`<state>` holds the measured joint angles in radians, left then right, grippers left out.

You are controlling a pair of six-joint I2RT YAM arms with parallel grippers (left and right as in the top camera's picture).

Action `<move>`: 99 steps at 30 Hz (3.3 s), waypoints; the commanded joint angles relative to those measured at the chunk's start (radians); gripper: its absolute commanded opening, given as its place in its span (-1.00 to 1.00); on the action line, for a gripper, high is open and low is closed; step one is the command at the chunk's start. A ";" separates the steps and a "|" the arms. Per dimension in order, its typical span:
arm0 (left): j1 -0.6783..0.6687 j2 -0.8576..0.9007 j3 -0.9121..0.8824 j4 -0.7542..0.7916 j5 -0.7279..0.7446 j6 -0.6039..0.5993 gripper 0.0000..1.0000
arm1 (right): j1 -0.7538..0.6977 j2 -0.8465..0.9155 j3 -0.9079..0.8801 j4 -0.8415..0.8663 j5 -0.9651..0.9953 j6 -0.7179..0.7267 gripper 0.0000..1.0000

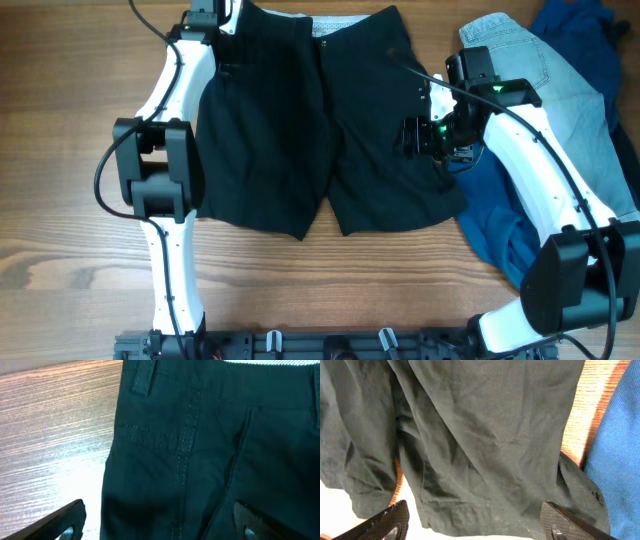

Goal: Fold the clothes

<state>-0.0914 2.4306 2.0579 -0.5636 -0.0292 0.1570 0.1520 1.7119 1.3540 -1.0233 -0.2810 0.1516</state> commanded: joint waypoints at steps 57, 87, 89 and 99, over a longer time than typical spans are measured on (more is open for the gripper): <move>0.307 -0.696 0.002 -0.661 0.159 -0.347 1.00 | 0.577 0.171 -0.032 0.372 -0.005 0.301 0.22; 0.265 -0.740 0.001 -0.709 0.159 -0.343 0.99 | 0.050 0.328 0.009 0.264 0.275 -0.045 0.43; 0.263 -0.740 0.001 -0.709 0.159 -0.343 0.99 | 0.050 0.328 0.009 0.251 0.334 -0.032 0.48; 0.231 -0.740 0.001 -0.692 0.159 -0.343 0.99 | 0.090 0.367 -0.031 0.359 0.383 0.039 -0.80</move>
<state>0.1429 1.6909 2.0609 -1.2644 0.1326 -0.2028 0.2291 2.0361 1.3464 -0.7116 0.0586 0.1665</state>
